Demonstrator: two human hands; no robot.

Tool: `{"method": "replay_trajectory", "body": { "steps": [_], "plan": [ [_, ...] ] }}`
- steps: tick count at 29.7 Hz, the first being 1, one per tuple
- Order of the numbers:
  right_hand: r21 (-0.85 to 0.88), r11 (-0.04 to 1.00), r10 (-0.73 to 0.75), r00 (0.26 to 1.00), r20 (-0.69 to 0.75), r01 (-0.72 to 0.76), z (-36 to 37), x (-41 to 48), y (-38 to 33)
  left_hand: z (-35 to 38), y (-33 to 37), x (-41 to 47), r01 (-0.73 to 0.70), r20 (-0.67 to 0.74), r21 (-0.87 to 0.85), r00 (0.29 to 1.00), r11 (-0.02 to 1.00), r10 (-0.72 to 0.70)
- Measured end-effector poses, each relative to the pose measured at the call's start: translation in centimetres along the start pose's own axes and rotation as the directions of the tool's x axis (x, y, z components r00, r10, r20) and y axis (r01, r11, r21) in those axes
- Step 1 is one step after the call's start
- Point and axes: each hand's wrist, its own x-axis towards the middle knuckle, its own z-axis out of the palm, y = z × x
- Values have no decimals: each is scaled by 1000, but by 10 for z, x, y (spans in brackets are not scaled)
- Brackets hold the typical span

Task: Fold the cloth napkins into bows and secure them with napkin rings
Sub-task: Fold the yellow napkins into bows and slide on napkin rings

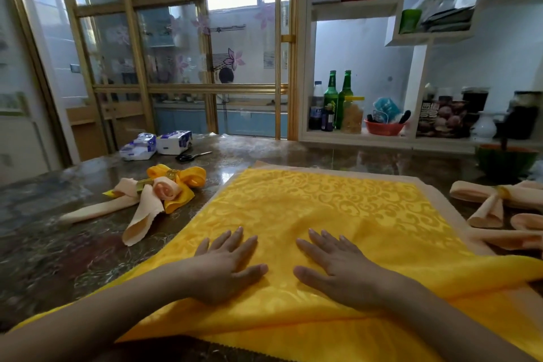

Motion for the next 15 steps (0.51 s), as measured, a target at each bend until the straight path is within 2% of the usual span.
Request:
{"method": "replay_trajectory", "body": {
  "steps": [2,4,6,8,11,13,15],
  "plan": [
    [16,1000,-8,1000,-25,8,-2,2,-1,-3,-9,5,44,-37,-1,998,999,-44],
    [113,994,-3,995,-102,15,-10,3,3,-8,-19,12,134,-72,-17,988,991,-135],
    [244,969,85,972,-220,-30,-22,4,23,-13,-30,19,228,-110,-45,967,973,-232],
    [228,960,231,917,-325,-161,-31,2,57,-22,-38,25,286,-136,-50,947,957,-291],
    [78,910,411,857,-310,-407,-36,-12,100,-38,-51,35,318,-116,-136,936,938,-333],
    [37,878,469,841,-270,-478,-41,-21,111,-43,-62,43,339,-105,-201,925,919,-364],
    [75,860,509,834,-212,-505,-50,-26,115,-45,-70,49,357,-103,-256,914,898,-393]
  ]
}}
